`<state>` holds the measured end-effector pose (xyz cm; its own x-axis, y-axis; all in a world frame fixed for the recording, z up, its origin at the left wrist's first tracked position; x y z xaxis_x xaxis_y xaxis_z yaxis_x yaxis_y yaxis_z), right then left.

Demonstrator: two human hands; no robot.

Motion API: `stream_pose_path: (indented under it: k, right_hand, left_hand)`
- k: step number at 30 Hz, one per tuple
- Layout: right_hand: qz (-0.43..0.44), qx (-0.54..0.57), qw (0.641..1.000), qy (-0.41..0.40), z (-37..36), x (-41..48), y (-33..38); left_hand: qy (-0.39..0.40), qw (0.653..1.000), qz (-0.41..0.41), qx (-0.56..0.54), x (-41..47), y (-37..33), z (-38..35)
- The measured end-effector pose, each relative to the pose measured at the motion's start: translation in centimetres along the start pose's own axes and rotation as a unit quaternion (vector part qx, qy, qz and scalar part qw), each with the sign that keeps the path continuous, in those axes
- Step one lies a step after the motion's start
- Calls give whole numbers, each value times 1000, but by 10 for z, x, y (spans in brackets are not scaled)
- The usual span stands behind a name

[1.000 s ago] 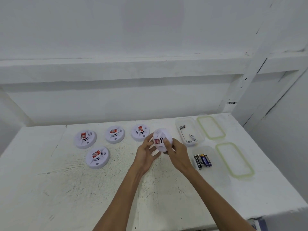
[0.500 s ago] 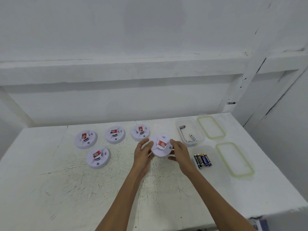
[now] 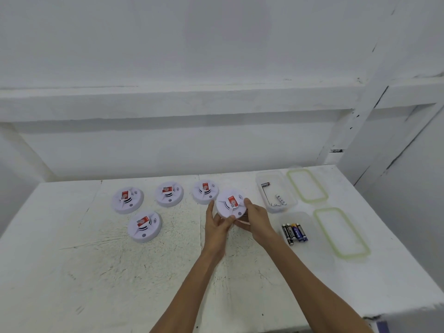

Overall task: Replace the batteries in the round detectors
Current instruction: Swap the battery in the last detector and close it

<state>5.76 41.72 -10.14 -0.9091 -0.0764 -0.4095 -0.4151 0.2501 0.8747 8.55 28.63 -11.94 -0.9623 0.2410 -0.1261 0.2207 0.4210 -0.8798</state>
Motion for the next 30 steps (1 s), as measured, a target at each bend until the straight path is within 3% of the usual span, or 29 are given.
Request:
stream_pose_path:
  k: [4, 10, 21, 30]
  right_hand:
    - [-6, -37, 999, -35, 4, 5, -4]
    - [-16, -58, 998, -6, 11, 10, -6]
    - [16, -75, 997, -22, 25, 19, -23]
    - [-4, -44, 999, 4, 33, 18, -20]
  left_hand:
    - [-7, 1000, -2, 6, 2, 1, 7]
    - [38, 999, 20, -15, 10, -1, 13]
    - [26, 993, 39, 110, 29, -6, 8]
    - [80, 982, 62, 160, 32, -7, 13]
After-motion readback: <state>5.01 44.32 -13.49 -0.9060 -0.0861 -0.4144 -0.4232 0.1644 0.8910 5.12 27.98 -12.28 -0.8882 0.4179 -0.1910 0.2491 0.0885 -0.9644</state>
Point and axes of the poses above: each hand's wrist, its own x-axis towards the middle knuckle, its own z-axis out of the back of the hand, y = z × x, the point moved 1 cm from there along x, towards the middle knuckle, and after that the axes turned 15 degrees about y, right-handed, at the moved point
